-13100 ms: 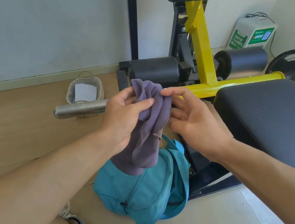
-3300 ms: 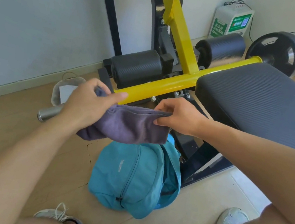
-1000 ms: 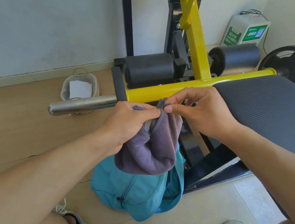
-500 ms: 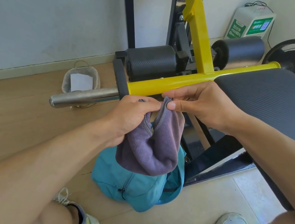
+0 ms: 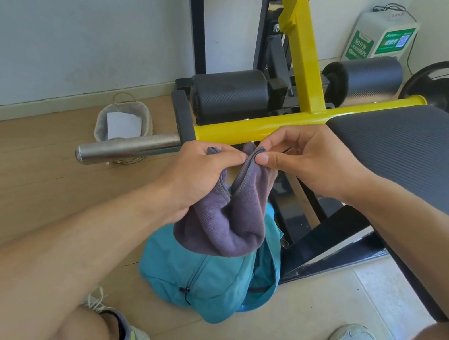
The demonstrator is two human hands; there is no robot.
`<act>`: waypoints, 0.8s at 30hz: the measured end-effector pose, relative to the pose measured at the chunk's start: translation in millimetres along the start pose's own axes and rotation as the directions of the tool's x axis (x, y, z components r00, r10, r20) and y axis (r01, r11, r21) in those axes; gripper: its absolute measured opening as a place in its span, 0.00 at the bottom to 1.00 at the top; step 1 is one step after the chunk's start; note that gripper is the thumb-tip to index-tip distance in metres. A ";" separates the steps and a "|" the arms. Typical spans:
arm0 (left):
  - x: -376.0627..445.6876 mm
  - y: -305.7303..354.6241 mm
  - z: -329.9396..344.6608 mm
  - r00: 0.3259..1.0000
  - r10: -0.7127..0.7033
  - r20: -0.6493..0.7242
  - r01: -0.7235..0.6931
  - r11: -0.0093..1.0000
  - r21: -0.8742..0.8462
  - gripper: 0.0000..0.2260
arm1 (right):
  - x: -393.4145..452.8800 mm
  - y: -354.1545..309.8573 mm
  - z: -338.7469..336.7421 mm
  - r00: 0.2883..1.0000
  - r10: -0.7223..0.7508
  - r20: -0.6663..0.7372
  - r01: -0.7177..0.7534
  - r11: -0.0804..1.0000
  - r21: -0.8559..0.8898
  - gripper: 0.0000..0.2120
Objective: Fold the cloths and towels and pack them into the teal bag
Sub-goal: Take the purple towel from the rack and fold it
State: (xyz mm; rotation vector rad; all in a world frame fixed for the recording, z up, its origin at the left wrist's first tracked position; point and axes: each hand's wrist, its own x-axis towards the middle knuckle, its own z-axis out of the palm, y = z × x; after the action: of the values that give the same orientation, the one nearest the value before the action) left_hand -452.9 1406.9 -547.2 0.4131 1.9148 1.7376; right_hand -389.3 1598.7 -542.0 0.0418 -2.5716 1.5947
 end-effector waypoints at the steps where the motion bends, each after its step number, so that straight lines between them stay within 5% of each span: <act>1: -0.7 1.3 0.1 1.000 0.009 -0.003 -0.009 1.000 -0.003 0.15 | 0.1 0.1 -1.1 1.000 -0.003 0.008 0.003 1.000 0.002 0.12; 10: -5.6 5.2 0.2 0.995 0.034 0.092 -0.036 0.999 0.018 0.26 | -0.8 -0.7 -3.7 0.999 -0.016 0.047 0.016 1.000 -0.006 0.13; 18: -8.2 8.5 -1.5 0.984 0.000 0.179 -0.002 1.000 0.014 0.11 | -1.6 1.9 -5.3 0.977 0.098 0.187 -0.098 0.995 -0.014 0.22; 21: -8.0 9.8 -2.8 0.978 -0.021 0.205 0.017 1.000 0.018 0.09 | -2.8 3.7 -5.3 0.945 0.145 0.294 -0.150 0.989 -0.008 0.20; 24: -3.6 6.8 -4.9 0.985 -0.045 0.165 0.040 0.999 0.030 0.12 | -2.0 6.8 -3.4 0.961 0.130 0.244 -0.158 0.983 0.097 0.18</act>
State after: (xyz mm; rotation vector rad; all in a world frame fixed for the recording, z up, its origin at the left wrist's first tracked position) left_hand -453.5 1401.7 -539.7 0.5067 1.8173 1.5996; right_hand -387.7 1604.7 -546.8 0.0598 -2.7093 1.8978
